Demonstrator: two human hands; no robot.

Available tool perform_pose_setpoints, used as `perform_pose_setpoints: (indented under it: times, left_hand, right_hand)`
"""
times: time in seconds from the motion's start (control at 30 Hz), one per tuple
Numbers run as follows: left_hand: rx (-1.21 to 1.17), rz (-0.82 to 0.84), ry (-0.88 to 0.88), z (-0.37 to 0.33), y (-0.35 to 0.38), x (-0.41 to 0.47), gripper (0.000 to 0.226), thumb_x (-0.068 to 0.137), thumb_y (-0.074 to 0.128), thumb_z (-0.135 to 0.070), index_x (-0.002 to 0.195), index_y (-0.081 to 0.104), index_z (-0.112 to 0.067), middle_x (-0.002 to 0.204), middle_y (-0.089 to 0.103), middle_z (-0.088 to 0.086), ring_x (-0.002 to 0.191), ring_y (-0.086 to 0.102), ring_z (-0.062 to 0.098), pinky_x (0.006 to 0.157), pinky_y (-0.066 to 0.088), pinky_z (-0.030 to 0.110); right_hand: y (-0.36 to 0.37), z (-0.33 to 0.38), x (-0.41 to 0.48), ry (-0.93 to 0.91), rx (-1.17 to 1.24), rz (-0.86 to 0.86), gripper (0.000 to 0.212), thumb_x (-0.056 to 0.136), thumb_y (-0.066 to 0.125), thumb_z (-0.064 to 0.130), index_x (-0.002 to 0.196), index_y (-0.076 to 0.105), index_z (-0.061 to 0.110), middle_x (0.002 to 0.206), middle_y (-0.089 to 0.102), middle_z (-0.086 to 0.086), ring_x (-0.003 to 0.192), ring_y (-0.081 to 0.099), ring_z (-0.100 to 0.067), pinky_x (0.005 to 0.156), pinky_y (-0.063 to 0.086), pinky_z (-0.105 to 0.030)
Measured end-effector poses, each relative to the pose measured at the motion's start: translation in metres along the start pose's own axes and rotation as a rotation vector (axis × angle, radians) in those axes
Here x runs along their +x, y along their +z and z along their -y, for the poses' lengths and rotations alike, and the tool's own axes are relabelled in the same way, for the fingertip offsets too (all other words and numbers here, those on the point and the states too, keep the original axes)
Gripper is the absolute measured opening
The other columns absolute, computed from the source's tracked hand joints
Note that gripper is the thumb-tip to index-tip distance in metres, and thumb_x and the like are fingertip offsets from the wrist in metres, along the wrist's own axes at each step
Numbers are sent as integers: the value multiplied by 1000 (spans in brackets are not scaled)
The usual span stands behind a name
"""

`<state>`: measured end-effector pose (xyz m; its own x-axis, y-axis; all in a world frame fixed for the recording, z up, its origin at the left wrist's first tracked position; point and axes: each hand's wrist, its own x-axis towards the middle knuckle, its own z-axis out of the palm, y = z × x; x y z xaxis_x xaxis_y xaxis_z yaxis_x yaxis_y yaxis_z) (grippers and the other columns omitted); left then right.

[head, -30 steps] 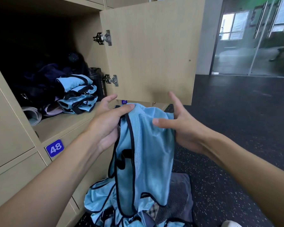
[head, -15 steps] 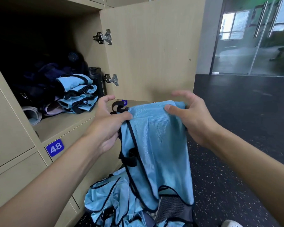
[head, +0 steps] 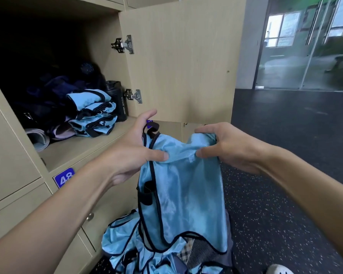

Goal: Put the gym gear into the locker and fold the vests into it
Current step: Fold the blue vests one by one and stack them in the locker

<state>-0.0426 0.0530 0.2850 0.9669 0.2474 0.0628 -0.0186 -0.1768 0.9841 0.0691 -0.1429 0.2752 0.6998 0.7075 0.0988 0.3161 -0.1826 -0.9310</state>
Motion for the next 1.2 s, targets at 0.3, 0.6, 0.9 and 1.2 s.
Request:
perform_pose_setpoints:
  times: [0.3,0.6,0.9,1.2]
  left_hand:
    - [642,-88,224,7,-7,5,13,85,77,-28,96,70,-28,88,68,-6,60,56,4,54,45,17]
    - [1002,-144,296,10,-10,10,19,87,72,-41,83,68,-23,111,40,-8,94,45,2,77,34,24]
    - [828,-295,239,16,4,18,39,86,68,-35,57,55,-12,50,46,-5,47,40,12,48,33,28]
    - [549,-296,59,18,22,25,40,86,61,-30,67,47,2,63,37,6,56,32,17,55,25,31]
  right_hand:
    - [-8,-4,-4,-119,-405,-118,21,92,68,22,84,65,3,67,45,8,53,35,-5,50,30,-18]
    - [-10,-7,-1,-196,-527,-226,16,93,66,23,77,63,22,73,60,5,61,50,-2,55,40,-15]
    - [-3,-13,4,-226,-497,-392,21,90,69,26,83,63,7,76,63,-8,62,49,-16,54,40,-25]
    - [36,-6,3,-175,-398,-379,20,85,68,21,78,59,4,70,60,-9,61,44,-10,52,35,-22]
